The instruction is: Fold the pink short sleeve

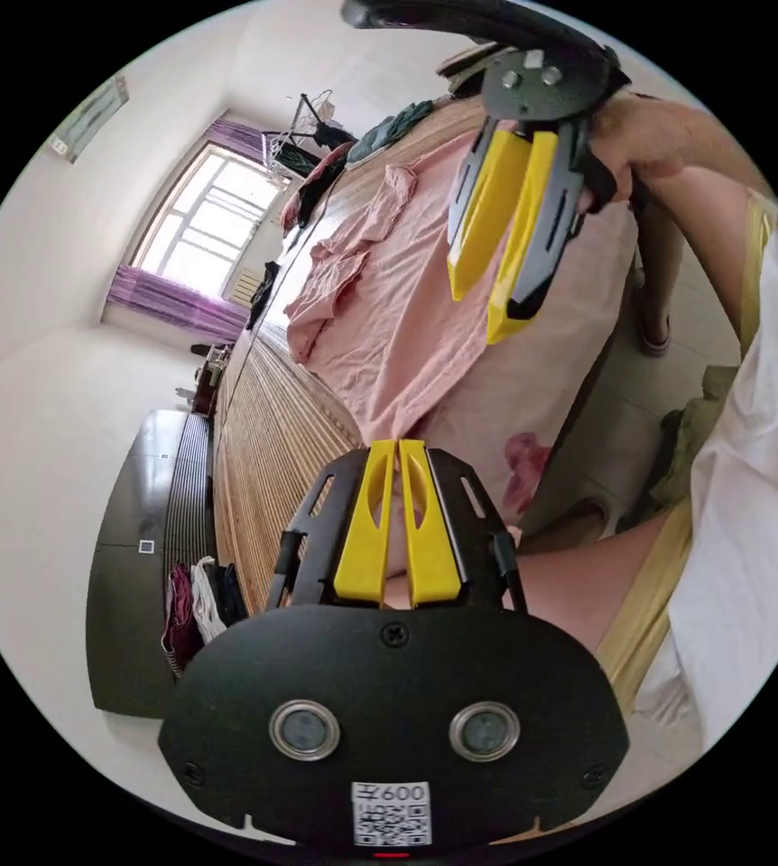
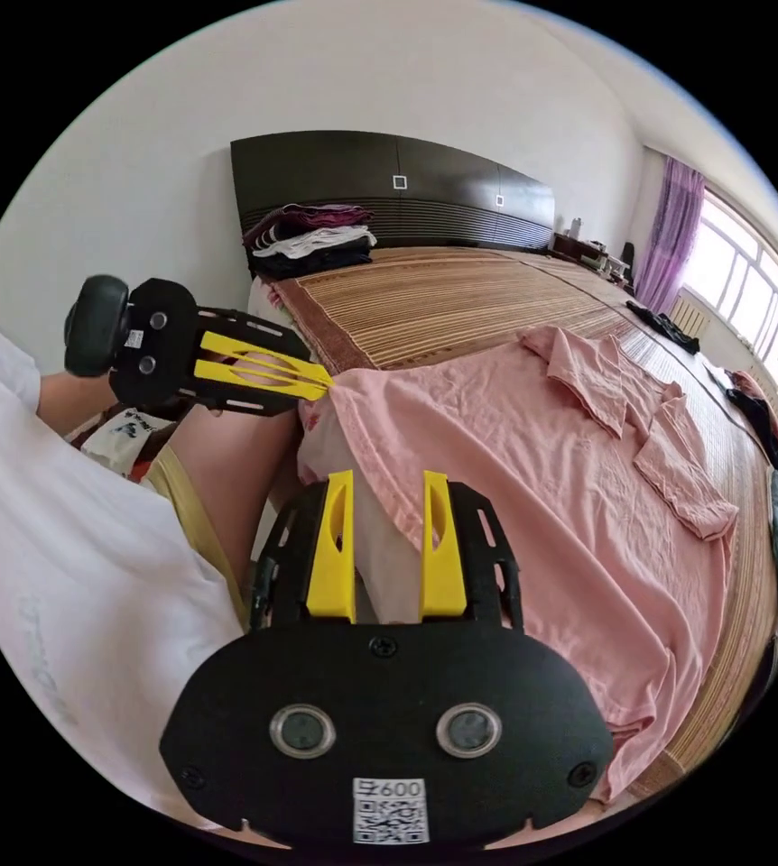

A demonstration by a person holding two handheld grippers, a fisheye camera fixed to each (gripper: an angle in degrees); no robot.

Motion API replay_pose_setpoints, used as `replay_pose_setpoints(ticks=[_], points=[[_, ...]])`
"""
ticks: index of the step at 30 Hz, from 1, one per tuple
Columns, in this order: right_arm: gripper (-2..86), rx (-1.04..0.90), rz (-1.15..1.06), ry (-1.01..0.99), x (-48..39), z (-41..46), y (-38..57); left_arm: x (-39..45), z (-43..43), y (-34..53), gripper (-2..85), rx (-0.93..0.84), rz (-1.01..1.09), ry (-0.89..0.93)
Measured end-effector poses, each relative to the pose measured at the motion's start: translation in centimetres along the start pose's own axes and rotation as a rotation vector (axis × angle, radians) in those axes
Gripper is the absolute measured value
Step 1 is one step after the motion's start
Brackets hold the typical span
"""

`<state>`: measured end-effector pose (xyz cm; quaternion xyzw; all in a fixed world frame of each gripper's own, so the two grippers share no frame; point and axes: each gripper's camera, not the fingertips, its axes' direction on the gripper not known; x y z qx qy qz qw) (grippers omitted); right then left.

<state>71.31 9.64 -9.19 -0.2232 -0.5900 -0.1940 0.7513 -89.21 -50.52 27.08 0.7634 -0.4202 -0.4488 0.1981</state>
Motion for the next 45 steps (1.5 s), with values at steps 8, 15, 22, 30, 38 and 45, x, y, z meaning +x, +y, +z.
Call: replay_pose_setpoints(ticks=[8,15,22,30,38,45], points=[[5.6,0.079,-0.067,0.124,-2.2,0.5,-2.4,-6.3,-3.3,-2.2,1.4,0.087,-0.277,0.204],[-0.6,0.112,0.034,0.023,2.4,-0.2,-2.0,-6.2,-3.5,-4.3,1.7,0.107,-0.331,0.223],[-0.8,0.106,0.084,-0.111,6.4,0.0,-1.3,-4.6,-4.4,-7.2,1.2,0.121,-0.356,0.239],[0.7,0.104,-0.02,-0.131,5.0,1.1,-0.8,-5.3,-6.8,-10.2,1.6,0.08,-0.36,0.311],[1.5,0.11,-0.081,-0.018,2.3,2.3,-2.0,-7.6,-6.6,-16.3,1.6,-0.017,-0.419,0.514],[-0.8,0.075,-0.002,-0.008,5.6,4.0,-2.7,-7.6,-5.6,-22.0,2.0,-0.07,-0.423,0.628]])
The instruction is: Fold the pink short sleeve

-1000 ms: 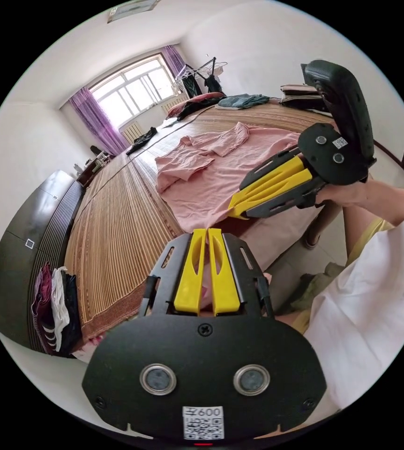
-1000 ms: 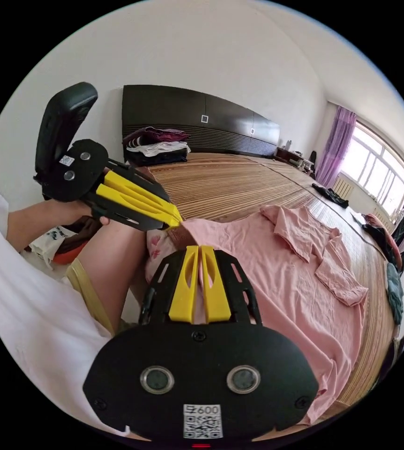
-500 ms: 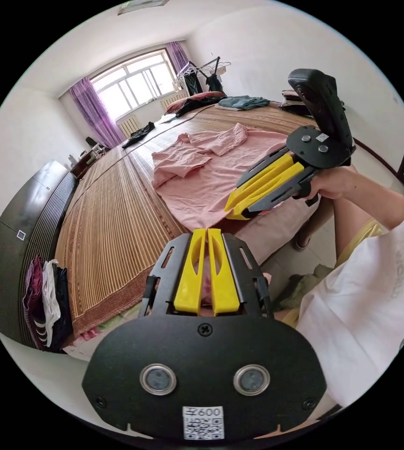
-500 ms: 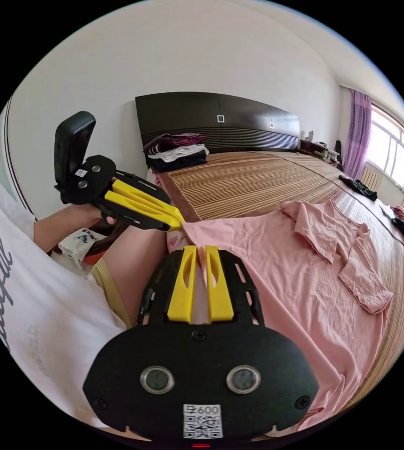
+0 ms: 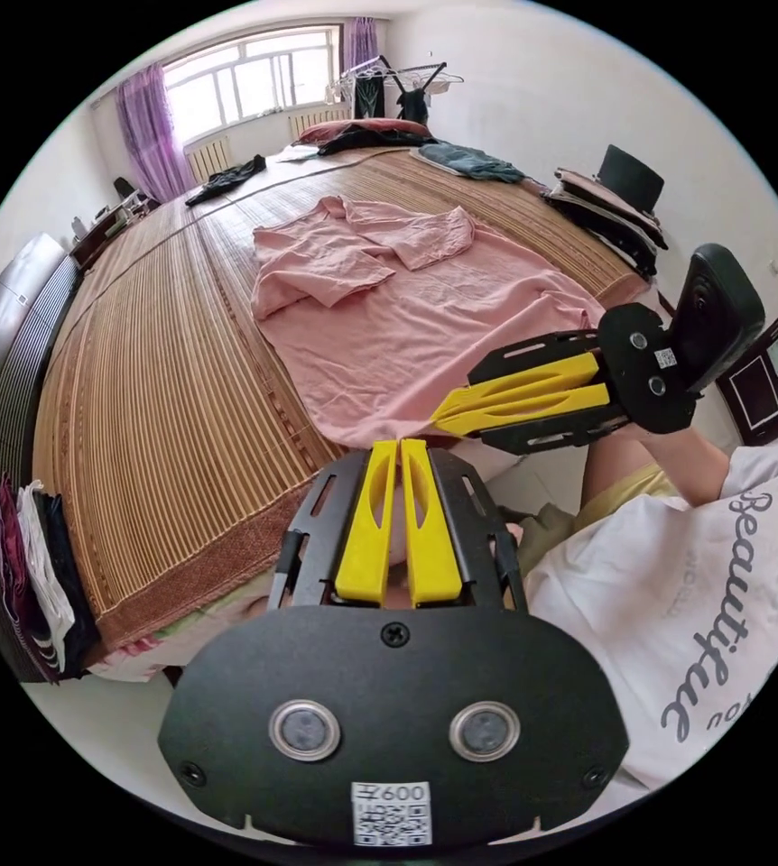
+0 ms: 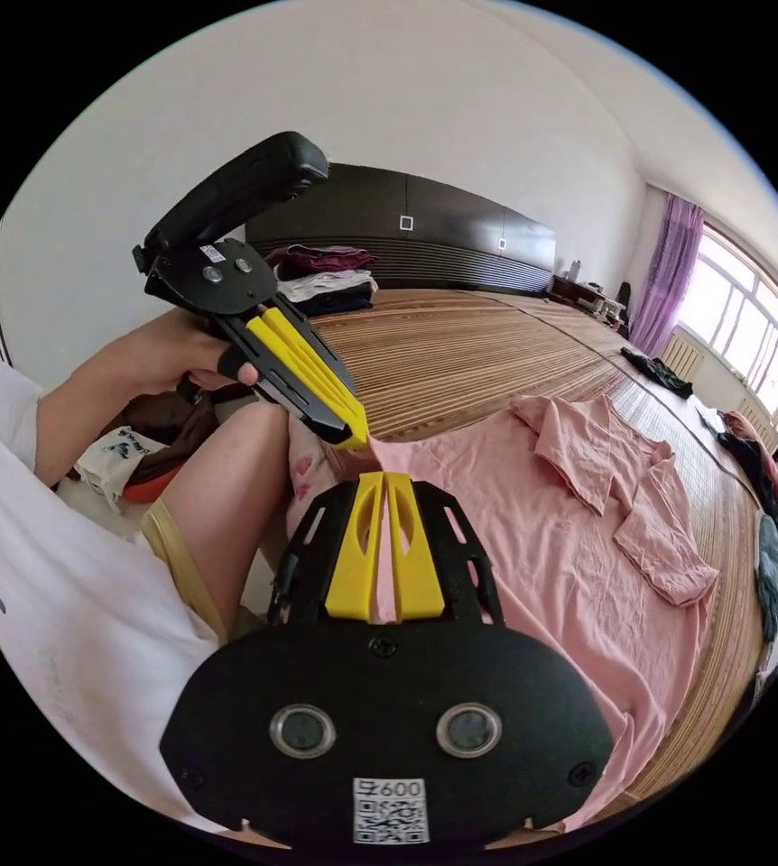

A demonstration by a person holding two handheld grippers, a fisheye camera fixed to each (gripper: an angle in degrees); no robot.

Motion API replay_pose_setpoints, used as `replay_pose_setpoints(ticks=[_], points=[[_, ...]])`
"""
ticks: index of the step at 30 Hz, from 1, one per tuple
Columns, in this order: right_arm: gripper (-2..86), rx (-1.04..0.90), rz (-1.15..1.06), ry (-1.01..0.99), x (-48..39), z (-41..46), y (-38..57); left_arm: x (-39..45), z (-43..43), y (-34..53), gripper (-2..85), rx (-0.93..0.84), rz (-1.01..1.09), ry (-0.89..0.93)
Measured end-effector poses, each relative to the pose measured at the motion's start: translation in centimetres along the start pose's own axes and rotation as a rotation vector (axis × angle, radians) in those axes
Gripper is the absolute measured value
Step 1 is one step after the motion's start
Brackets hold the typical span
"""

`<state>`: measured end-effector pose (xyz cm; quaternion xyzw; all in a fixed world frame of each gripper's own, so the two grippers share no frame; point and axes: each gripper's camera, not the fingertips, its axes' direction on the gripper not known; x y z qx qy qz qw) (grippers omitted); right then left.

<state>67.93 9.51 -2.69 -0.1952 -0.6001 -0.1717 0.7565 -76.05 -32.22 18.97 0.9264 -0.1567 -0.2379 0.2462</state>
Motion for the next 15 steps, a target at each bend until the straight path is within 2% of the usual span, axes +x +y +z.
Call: replay_pose_setpoints(ticks=[7,11,15], points=[[-0.8,0.007,0.039,-0.14,3.1,1.9,-1.7,5.1,0.4,-1.8,2.7,-0.014,0.019,-0.042],[-0.8,-0.01,-0.003,-0.156,2.0,3.3,-2.6,8.4,-1.0,-1.5,1.4,0.04,0.043,-0.096],[-0.7,0.003,-0.023,-0.184,0.5,4.6,-3.3,10.6,-3.1,-1.8,1.0,0.02,0.054,-0.103]])
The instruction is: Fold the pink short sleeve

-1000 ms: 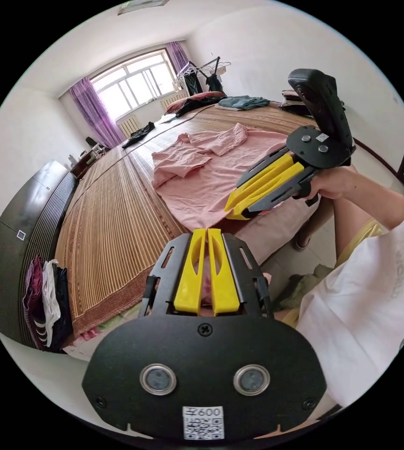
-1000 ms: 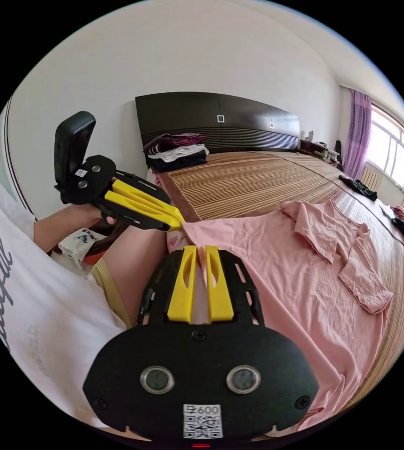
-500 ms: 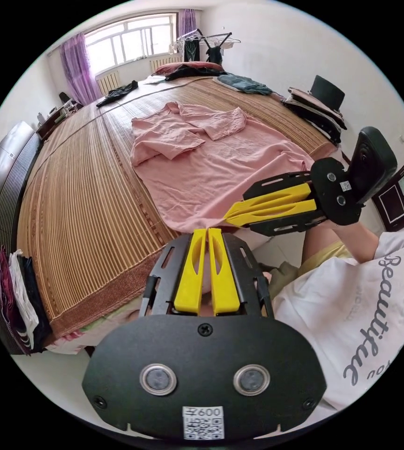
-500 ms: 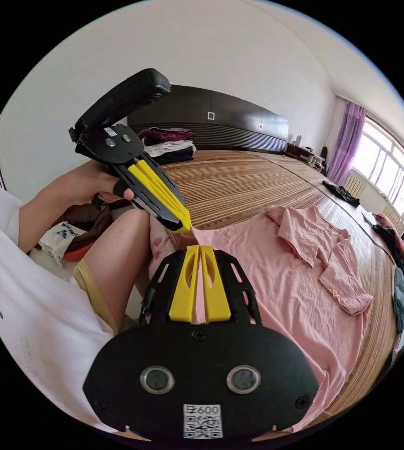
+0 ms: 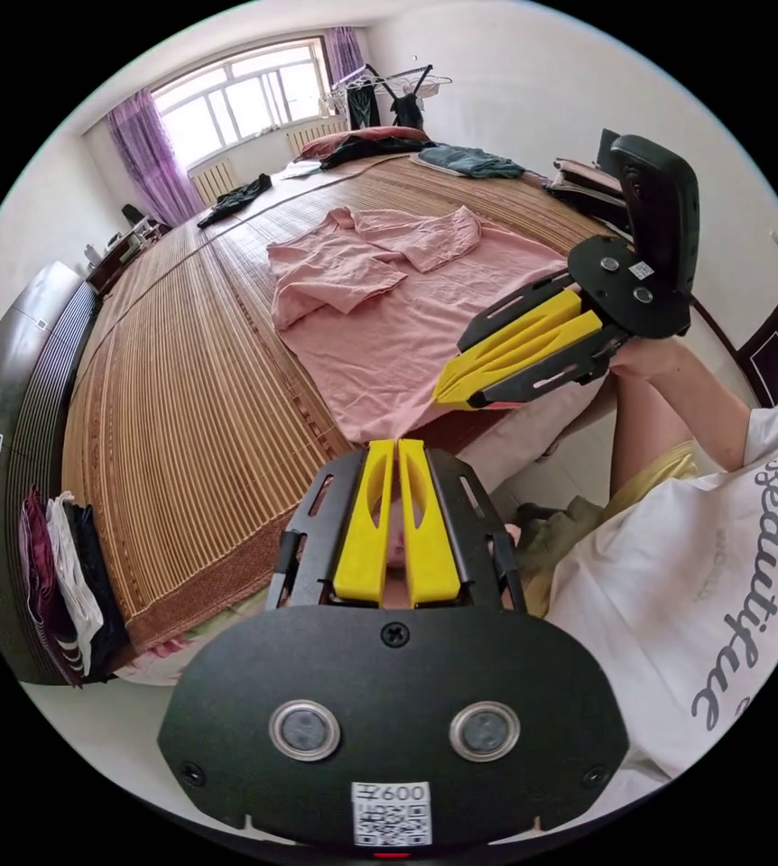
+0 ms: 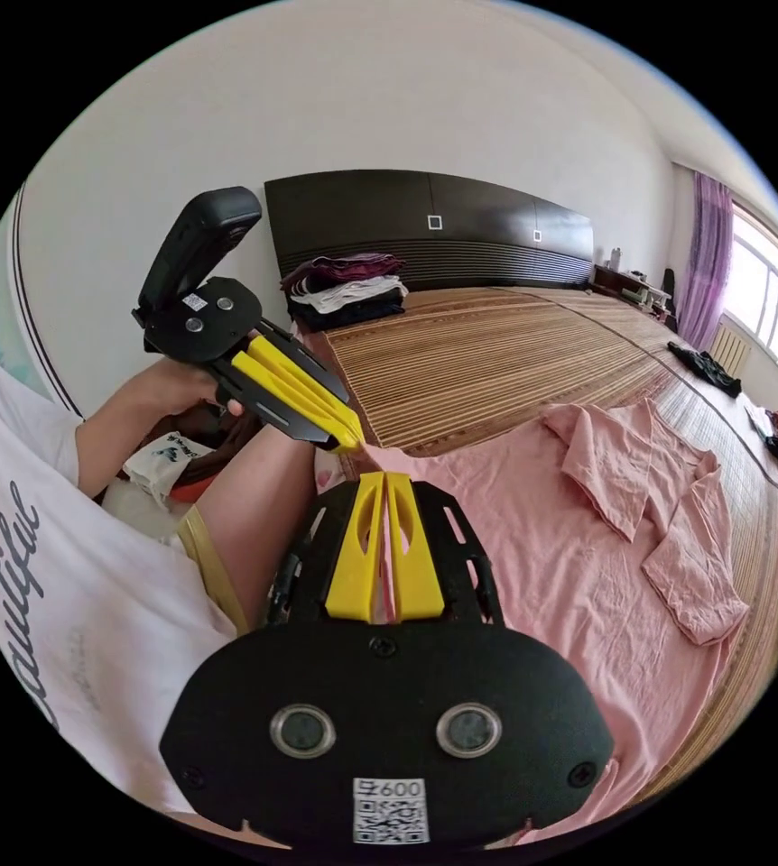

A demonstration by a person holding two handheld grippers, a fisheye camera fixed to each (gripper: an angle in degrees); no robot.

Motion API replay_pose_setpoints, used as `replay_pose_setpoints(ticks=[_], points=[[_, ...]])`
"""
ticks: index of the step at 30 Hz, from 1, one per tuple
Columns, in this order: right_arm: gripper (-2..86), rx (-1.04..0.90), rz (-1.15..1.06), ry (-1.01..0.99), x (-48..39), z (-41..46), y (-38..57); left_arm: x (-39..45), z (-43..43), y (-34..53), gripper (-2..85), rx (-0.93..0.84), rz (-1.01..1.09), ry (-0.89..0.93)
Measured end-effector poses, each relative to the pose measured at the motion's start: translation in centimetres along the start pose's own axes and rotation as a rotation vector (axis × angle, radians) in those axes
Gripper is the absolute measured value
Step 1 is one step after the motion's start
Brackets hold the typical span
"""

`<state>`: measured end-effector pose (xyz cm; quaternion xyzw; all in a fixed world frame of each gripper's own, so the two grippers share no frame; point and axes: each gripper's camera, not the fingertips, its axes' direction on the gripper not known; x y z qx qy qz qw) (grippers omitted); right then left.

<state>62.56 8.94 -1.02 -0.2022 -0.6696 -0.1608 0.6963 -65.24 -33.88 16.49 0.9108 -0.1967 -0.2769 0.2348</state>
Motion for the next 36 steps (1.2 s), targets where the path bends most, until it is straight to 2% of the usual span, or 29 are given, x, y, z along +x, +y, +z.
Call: replay_pose_setpoints(ticks=[5,10,12,15,17,21,24,26,28,30,32,33,34,36], points=[[0.6,0.048,-0.089,0.016,-3.5,2.0,-0.5,2.8,-2.9,-0.5,0.8,-0.016,0.001,0.016],[8.0,-0.082,-0.15,0.196,-7.8,7.4,-0.2,5.8,-5.3,-1.0,0.8,0.022,-0.006,0.037],[7.4,-0.129,-0.149,0.28,-8.7,9.4,0.5,6.4,-7.0,-1.0,0.8,0.094,-0.042,0.061],[3.3,-0.159,-0.082,0.538,-8.5,10.9,2.1,7.0,-10.7,-0.3,0.8,0.262,-0.114,0.108],[0.2,-0.219,-0.039,0.758,-6.9,11.1,3.7,8.0,-13.9,0.5,0.9,0.393,-0.156,0.043],[-0.5,-0.463,0.06,0.925,-2.0,11.9,8.3,9.6,-18.9,2.4,1.1,0.596,-0.248,-0.116],[-0.6,-0.502,0.136,0.918,-1.3,9.7,12.4,10.1,-21.9,4.1,1.1,0.714,-0.33,-0.136],[-0.7,-0.433,0.086,0.868,-4.8,6.6,13.4,11.4,-23.0,4.5,1.1,0.684,-0.353,-0.197],[-0.7,-0.401,0.023,0.773,-8.2,4.0,13.1,12.5,-23.4,4.6,1.0,0.606,-0.333,-0.17],[-0.7,-0.458,-0.032,0.637,-11.2,1.1,12.5,13.9,-24.3,4.9,1.0,0.511,-0.235,-0.068],[-0.7,-0.574,-0.174,0.327,-15.7,-3.8,11.6,15.6,-26.3,5.9,1.0,0.303,-0.076,0.183],[-0.7,-0.602,-0.201,0.284,-16.6,-5.0,11.2,15.6,-27.0,6.4,1.0,0.258,-0.056,0.264],[-0.7,-0.643,-0.238,0.279,-17.6,-6.9,10.1,14.7,-29.0,7.6,1.0,0.246,-0.132,0.349],[-0.7,-0.634,-0.277,0.328,-17.8,-8.9,7.4,12.8,-32.3,9.5,1.0,0.369,-0.244,0.365]])
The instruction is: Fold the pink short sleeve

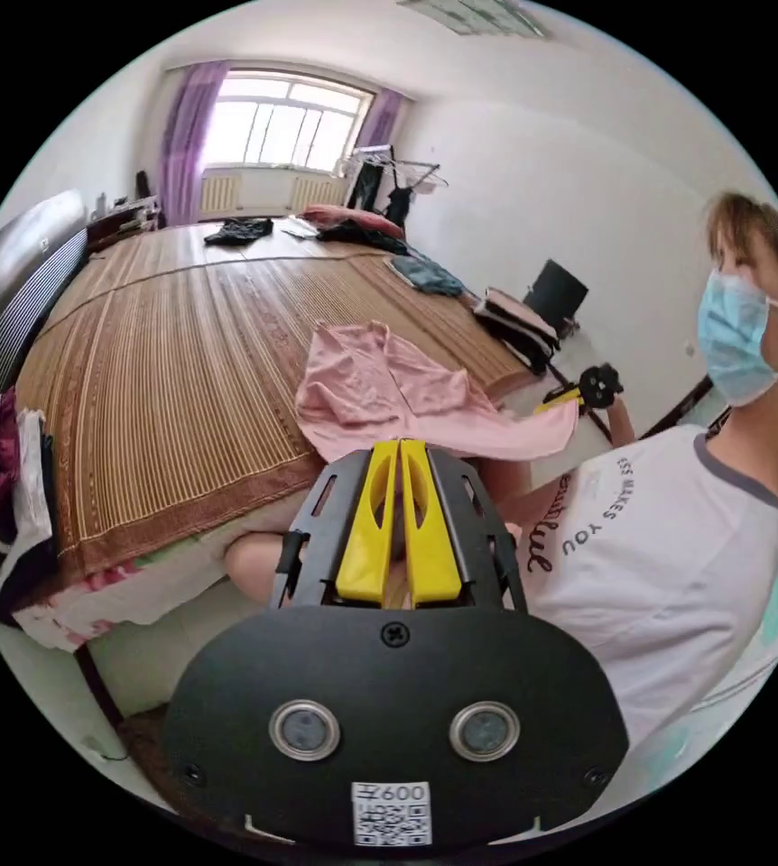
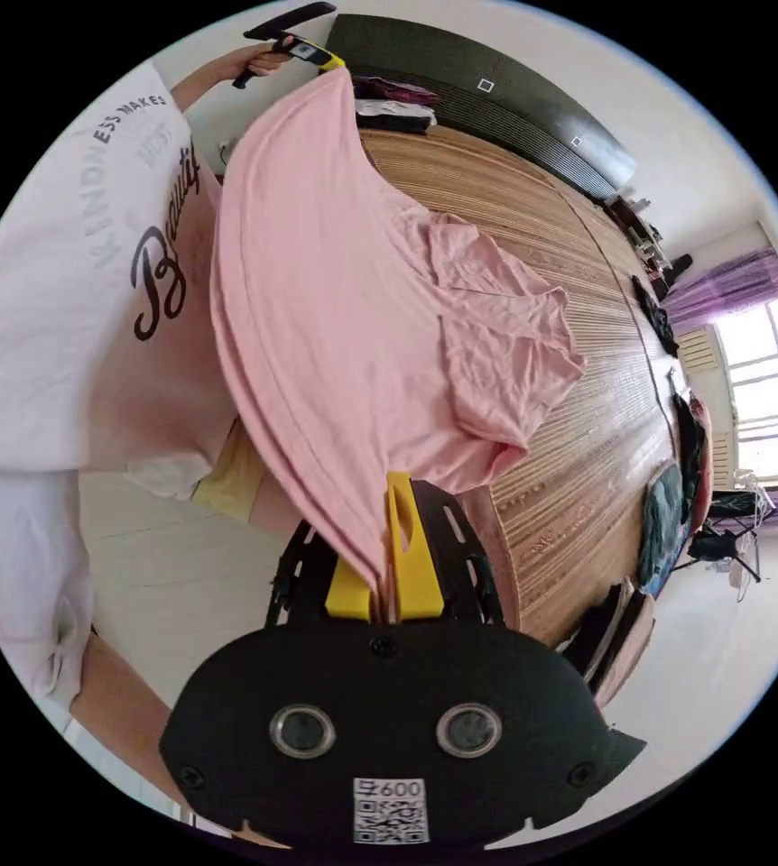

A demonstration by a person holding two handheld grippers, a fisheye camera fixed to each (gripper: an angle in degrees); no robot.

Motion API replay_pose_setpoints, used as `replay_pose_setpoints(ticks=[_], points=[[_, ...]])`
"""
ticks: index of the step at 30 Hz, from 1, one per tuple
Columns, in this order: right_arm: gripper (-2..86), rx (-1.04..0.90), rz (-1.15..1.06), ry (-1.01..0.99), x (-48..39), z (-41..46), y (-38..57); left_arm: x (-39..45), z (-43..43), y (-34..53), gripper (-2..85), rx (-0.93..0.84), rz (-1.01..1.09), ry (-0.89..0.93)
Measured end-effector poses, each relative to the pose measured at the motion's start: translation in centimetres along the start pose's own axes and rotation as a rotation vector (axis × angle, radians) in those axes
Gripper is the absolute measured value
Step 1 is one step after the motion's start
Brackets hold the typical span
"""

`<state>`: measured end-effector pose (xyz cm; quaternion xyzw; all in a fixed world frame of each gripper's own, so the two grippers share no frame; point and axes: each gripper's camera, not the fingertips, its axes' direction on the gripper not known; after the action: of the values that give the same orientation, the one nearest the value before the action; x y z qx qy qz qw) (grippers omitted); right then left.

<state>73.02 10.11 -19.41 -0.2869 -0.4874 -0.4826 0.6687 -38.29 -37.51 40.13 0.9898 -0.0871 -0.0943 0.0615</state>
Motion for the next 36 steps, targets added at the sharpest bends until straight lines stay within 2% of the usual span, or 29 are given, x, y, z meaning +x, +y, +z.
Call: replay_pose_setpoints(ticks=[3,6,7,8,9,10,11,12,13,14,15,17,19,21,23,27,30,32,36], points=[[-0.6,0.052,-0.073,0.135,4.9,-2.6,-3.8,-1.4,-1.9,-3.8,0.9,0.118,0.024,-0.009],[-0.7,-0.057,-0.02,0.292,16.0,-1.9,-9.9,-5.0,1.7,-13.9,0.8,0.039,0.073,-0.078],[-0.7,-0.117,0.072,0.42,22.2,-2.4,-12.1,-6.5,2.4,-18.4,0.7,0.074,0.081,-0.051],[-0.7,-0.165,0.185,0.6,27.9,-4.9,-13.9,-8.0,1.4,-22.8,0.6,0.215,0.022,0.066],[-0.7,-0.162,0.233,0.709,29.9,-7.0,-14.6,-8.0,0.4,-24.8,0.6,0.299,0.027,0.14],[-0.7,-0.066,0.373,0.929,32.7,-13.4,-15.7,-5.4,-2.4,-28.7,0.5,0.435,0.148,0.142],[-0.7,0.15,0.51,1.063,32.8,-21.2,-16.0,-0.5,-5.8,-31.4,0.5,0.543,0.283,-0.094],[-0.7,0.267,0.551,1.096,32.1,-24.7,-15.9,2.2,-7.4,-32.0,0.5,0.614,0.347,-0.22],[-0.7,0.456,0.557,1.167,29.9,-29.9,-15.5,6.4,-10.1,-32.4,0.5,0.766,0.416,-0.379],[-0.7,0.522,0.533,1.25,28.1,-32.8,-15.3,9.0,-12.3,-32.3,0.6,0.89,0.461,-0.435],[-0.7,0.527,0.518,1.284,27.3,-33.8,-15.3,9.7,-13.3,-32.1,0.6,0.938,0.475,-0.441],[-0.7,0.53,0.388,1.337,23.9,-34.9,-15.3,9.8,-15.9,-31.5,0.8,1.014,0.516,-0.349],[-0.7,0.531,0.304,1.281,21.9,-33.6,-15.4,9.2,-15.6,-31.2,0.9,0.943,0.525,-0.354],[-0.7,0.493,0.262,1.157,20.9,-31.0,-16.0,8.7,-13.5,-29.7,1.0,0.884,0.548,-0.437],[-0.7,0.364,0.198,1.007,19.4,-24.6,-17.6,7.0,-9.6,-26.6,1.0,0.806,0.547,-0.467],[-0.8,0.228,0.111,0.89,15.1,-11.2,-19.6,2.6,-2.7,-19.3,1.1,0.713,0.514,-0.393],[-0.8,0.172,0.176,0.715,12.2,0.2,-20.7,-1.0,5.2,-12.5,1.1,0.539,0.504,-0.396],[-0.8,0.119,0.264,0.548,10.1,8.2,-21.0,-3.7,10.8,-7.7,1.2,0.422,0.403,-0.301],[-0.8,0.018,0.266,0.374,4.7,14.8,-19.9,-5.1,16.8,-2.0,1.2,0.179,0.306,-0.171]])
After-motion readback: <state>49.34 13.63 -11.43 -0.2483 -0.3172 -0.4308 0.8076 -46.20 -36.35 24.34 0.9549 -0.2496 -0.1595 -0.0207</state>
